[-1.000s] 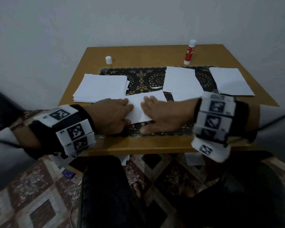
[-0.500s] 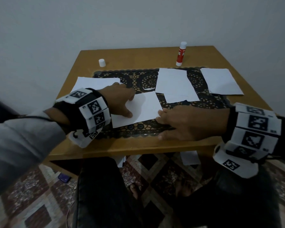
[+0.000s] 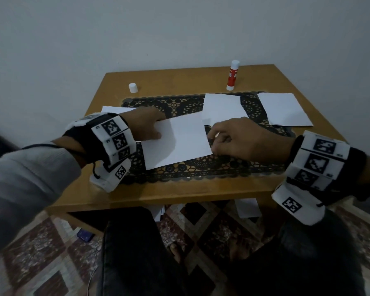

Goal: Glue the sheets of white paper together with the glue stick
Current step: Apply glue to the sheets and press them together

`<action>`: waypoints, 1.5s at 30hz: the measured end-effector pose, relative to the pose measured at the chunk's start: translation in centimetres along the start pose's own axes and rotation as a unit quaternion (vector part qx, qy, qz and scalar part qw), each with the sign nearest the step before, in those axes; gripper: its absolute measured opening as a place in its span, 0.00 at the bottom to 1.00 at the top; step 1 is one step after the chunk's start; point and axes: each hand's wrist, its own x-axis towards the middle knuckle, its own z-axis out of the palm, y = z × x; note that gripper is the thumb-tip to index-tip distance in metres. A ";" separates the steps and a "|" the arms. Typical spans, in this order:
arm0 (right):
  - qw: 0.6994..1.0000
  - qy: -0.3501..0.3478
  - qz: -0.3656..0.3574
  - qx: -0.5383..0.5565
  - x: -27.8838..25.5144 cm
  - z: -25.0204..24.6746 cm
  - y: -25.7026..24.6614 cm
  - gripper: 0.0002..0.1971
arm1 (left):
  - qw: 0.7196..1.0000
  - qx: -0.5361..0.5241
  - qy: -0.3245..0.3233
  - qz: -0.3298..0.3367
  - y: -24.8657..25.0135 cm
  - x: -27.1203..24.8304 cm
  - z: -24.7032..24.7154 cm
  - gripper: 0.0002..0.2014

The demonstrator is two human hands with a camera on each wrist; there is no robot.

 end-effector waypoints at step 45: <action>0.976 0.039 0.037 0.213 11.0 3.5 -6.9 0.09 | 0.955 -0.156 0.082 -0.237 -12.0 -1.6 0.1 0.16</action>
